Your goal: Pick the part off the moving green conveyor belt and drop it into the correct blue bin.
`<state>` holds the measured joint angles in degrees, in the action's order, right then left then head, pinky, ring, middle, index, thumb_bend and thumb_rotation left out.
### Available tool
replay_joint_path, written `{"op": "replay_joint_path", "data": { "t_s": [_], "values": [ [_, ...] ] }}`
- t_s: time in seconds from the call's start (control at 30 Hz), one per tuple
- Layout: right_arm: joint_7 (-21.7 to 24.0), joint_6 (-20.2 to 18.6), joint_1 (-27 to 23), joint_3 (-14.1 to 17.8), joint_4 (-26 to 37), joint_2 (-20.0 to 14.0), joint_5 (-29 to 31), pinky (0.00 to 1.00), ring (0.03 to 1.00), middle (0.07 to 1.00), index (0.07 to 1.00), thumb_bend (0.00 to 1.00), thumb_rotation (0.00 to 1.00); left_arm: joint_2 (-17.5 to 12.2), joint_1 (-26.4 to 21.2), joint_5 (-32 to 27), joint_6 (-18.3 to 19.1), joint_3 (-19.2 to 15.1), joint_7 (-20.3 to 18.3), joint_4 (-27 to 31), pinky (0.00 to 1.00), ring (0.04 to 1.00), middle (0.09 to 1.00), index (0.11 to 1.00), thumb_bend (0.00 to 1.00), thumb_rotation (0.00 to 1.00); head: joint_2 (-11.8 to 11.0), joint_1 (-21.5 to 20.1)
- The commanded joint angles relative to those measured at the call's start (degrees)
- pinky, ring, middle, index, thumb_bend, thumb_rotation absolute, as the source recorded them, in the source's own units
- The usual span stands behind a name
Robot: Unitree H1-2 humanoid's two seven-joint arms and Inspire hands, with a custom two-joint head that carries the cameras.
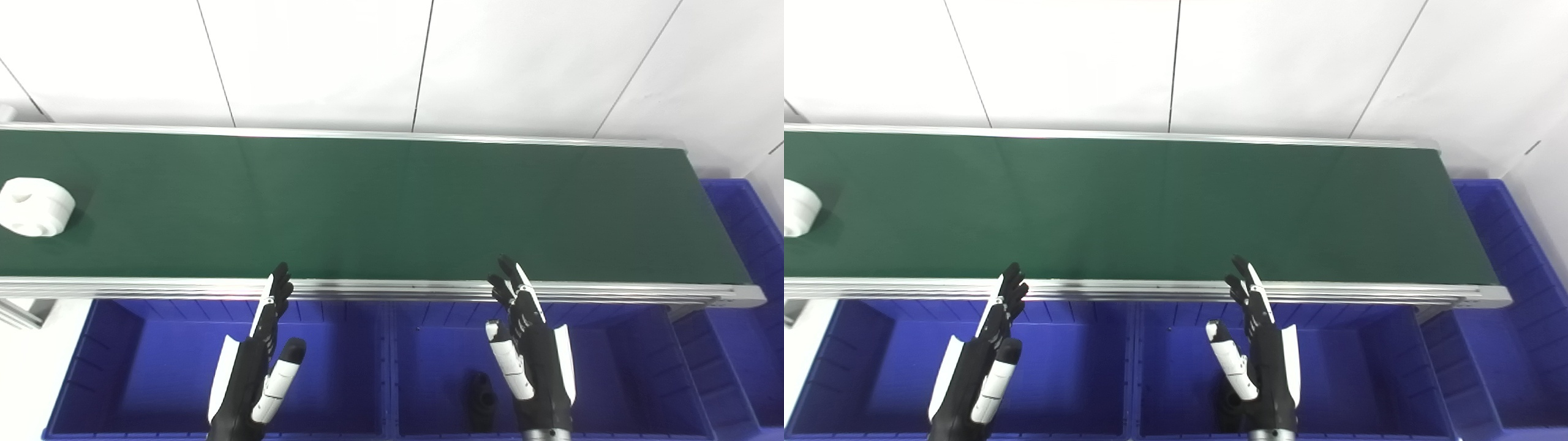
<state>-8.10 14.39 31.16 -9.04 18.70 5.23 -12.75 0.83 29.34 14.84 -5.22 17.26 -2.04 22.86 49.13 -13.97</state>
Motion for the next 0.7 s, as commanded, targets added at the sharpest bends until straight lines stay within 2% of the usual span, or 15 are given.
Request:
{"op": "replay_joint_path", "data": {
  "t_s": [0.0,0.3,0.53,0.67],
  "values": [
    [0.38,0.53,0.18,0.0,1.54,0.11,0.21,0.9,0.898,0.949,0.921,0.7,0.83,0.29,-0.07,0.05,-1.04,0.39,0.16,1.36,0.97,0.973,1.0,1.0,0.69,1.0,0.02,0.1],
    [0.33,1.15,0.13,0.28,0.8,0.25,0.61,0.9,0.897,0.947,0.915,0.71,0.81,0.5,-0.01,0.31,-1.4,0.53,0.4,0.93,0.97,0.973,1.0,1.0,0.68,1.0,-0.68,0.75],
    [0.45,3.24,0.15,0.66,-1.04,-0.68,1.79,0.91,0.904,0.954,0.92,0.69,0.8,0.51,0.2,1.61,-2.58,1.22,0.76,-0.52,0.96,0.975,1.0,1.0,0.66,1.0,-3.75,3.76],
    [0.32,4.36,0.37,1.29,-2.3,-1.54,2.42,0.9,0.9,0.951,0.917,0.69,0.79,0.84,0.46,2.4,-2.67,2.06,0.86,-1.52,0.98,0.981,1.0,1.0,0.67,1.0,-6.16,7.82]
  ]
}}
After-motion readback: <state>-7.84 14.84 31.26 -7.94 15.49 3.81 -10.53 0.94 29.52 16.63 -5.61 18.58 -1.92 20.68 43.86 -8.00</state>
